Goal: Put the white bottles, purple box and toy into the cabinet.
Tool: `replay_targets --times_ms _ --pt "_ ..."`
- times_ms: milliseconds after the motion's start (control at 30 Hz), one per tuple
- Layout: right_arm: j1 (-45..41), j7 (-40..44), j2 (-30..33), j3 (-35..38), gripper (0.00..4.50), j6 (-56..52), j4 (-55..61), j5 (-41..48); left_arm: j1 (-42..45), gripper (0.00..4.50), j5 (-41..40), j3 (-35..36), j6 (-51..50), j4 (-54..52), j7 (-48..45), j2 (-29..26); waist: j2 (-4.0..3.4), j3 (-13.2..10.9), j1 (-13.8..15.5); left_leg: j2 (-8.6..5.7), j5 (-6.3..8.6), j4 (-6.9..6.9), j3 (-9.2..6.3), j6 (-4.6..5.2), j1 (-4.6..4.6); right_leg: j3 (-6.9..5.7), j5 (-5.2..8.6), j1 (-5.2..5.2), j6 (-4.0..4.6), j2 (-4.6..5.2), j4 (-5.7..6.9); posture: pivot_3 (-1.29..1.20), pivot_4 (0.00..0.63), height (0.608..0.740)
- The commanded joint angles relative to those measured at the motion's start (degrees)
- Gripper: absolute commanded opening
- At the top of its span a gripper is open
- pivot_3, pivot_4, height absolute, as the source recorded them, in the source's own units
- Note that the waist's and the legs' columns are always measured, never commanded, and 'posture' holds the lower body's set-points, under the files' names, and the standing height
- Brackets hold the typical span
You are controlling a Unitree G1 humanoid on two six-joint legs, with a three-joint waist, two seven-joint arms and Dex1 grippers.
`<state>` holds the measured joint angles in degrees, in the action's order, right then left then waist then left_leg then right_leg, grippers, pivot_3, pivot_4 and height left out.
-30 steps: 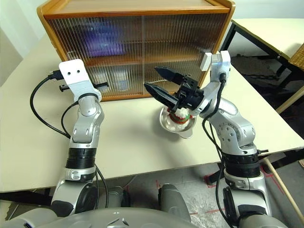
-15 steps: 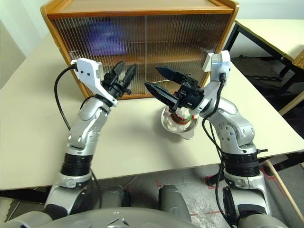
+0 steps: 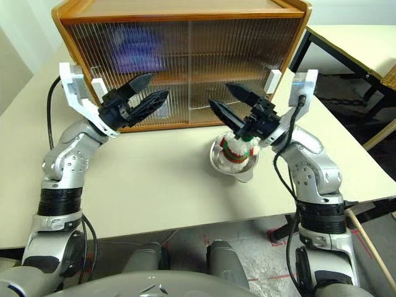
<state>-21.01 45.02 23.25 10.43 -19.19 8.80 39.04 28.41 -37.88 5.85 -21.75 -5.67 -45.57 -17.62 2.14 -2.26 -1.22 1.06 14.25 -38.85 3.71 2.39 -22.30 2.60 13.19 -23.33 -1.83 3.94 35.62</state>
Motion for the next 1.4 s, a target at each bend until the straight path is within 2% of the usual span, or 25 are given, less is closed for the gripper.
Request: replay_targets --times_ms 33,133,200,467,867,1133,1400 --pt "1.35 -0.21 2.19 3.44 4.50 2.29 -3.32 -1.71 -1.71 4.47 -2.61 0.72 -3.05 -3.34 -1.87 -2.63 0.00 0.00 -0.10 0.00 0.01 0.00 0.00 -0.02 0.00 0.00 0.00 0.00 0.00 0.00 0.00 0.00 0.000 0.740" --pt "1.56 -0.08 4.13 5.43 3.88 3.37 -6.31 -2.66 -2.65 4.50 -3.73 1.32 -4.12 -4.41 -2.60 -4.38 -0.01 -0.01 -0.29 0.00 0.01 0.00 0.01 -0.02 0.02 0.00 0.02 0.01 -0.04 0.00 0.01 0.00 0.000 0.740" --pt "1.48 -0.47 5.33 6.18 3.20 3.28 -8.15 -3.51 -2.94 4.50 -4.05 1.53 -4.42 -4.58 -2.87 -4.99 -0.02 -0.02 -0.55 0.00 0.01 -0.01 0.02 -0.02 0.03 0.00 0.01 0.01 -0.04 0.01 0.01 0.00 0.000 0.740" --pt "-2.38 -3.74 10.87 6.27 0.04 2.19 -17.53 -9.55 -3.12 4.50 -3.69 1.20 -3.99 -5.08 -2.62 -4.67 -0.12 -0.08 -1.00 -0.03 -0.02 -0.02 0.07 0.03 0.07 0.12 0.00 0.02 -0.04 -0.01 0.02 0.01 0.000 0.740" --pt "-15.83 -5.70 15.23 2.08 0.02 3.44 -36.84 -20.76 -4.34 4.50 -3.28 1.41 -3.04 -6.33 -2.13 -4.22 -0.16 -0.10 -0.80 -0.11 -0.08 -0.01 0.13 0.14 0.07 0.24 -0.02 0.01 -0.07 0.00 0.02 0.04 0.000 0.740" --pt "-22.70 -3.89 15.22 -0.16 0.02 6.66 -47.21 -25.10 -4.76 4.50 -3.35 1.59 -2.89 -7.01 -1.31 -3.95 -0.16 -0.10 -0.78 -0.11 -0.09 -0.01 0.12 0.16 0.05 0.25 -0.04 0.01 -0.08 0.01 0.02 0.05 0.000 0.740" --pt "-26.82 -2.32 14.36 -1.70 0.02 8.94 -52.69 -27.38 -5.30 4.50 -3.40 1.53 -2.80 -7.87 -0.41 -3.55 -0.17 -0.11 -0.73 -0.10 -0.09 0.00 0.11 0.16 0.06 0.26 -0.05 0.01 -0.08 0.00 0.03 0.07 0.000 0.740"
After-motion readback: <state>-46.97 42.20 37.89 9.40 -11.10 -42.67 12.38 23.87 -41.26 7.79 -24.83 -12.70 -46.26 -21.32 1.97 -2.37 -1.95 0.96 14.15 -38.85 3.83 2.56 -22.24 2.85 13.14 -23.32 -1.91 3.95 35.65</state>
